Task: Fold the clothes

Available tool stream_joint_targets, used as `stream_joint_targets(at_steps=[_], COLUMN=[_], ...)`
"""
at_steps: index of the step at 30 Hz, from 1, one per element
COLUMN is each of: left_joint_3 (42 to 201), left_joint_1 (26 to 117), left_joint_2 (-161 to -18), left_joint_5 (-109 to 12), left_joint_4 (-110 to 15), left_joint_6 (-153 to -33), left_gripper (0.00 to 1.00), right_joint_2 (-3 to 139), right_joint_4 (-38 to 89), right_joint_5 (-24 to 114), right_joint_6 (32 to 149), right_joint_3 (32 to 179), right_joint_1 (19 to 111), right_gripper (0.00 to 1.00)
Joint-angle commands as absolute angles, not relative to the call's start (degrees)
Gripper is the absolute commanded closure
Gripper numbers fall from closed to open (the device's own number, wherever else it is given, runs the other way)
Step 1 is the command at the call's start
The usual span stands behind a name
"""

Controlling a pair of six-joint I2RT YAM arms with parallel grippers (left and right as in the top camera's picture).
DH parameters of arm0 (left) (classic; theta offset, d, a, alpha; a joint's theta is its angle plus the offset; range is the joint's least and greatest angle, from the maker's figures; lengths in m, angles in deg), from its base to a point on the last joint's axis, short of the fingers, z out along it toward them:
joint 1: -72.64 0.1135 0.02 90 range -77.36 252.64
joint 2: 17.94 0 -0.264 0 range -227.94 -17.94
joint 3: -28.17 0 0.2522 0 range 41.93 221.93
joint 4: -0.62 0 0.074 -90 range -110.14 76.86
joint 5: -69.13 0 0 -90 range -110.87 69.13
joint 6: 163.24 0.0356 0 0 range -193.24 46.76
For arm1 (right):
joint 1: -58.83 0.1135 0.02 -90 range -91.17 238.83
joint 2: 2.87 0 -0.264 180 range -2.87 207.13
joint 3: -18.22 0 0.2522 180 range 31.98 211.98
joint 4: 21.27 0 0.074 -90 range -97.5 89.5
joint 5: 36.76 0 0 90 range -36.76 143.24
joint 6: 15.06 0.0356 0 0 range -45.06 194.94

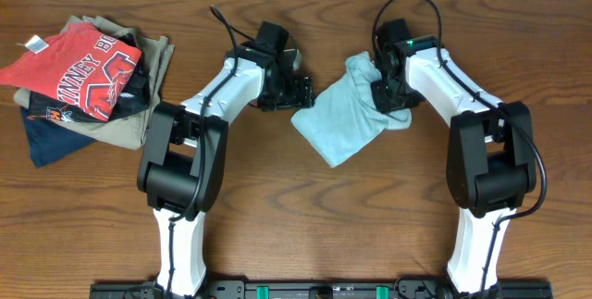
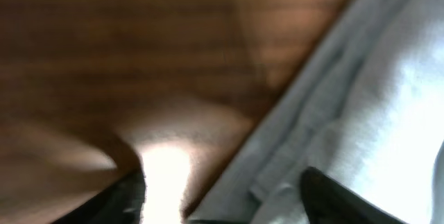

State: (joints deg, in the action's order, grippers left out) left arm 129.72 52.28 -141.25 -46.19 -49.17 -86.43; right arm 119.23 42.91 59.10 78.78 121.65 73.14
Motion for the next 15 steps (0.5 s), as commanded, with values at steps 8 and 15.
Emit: stream_joint_targets(at_steps=[8, 15], left_joint_3=[129.0, 130.2], left_joint_1=[47.8, 49.1], left_joint_2=[-143.8, -142.4], left_joint_5=[-47.3, -47.2], left_joint_4=[-70.8, -74.2], left_joint_6=[-85.5, -85.5], left_gripper=[0.43, 0.5], right_joint_2=[119.3, 118.4], right_joint_4=[30.7, 34.4], right_joint_5=[59.0, 59.0], right_joint_6=[72.2, 72.3], right_joint_3=[122.6, 124.7], right_joint_1=[72.4, 72.4], right_gripper=[0.63, 0.55])
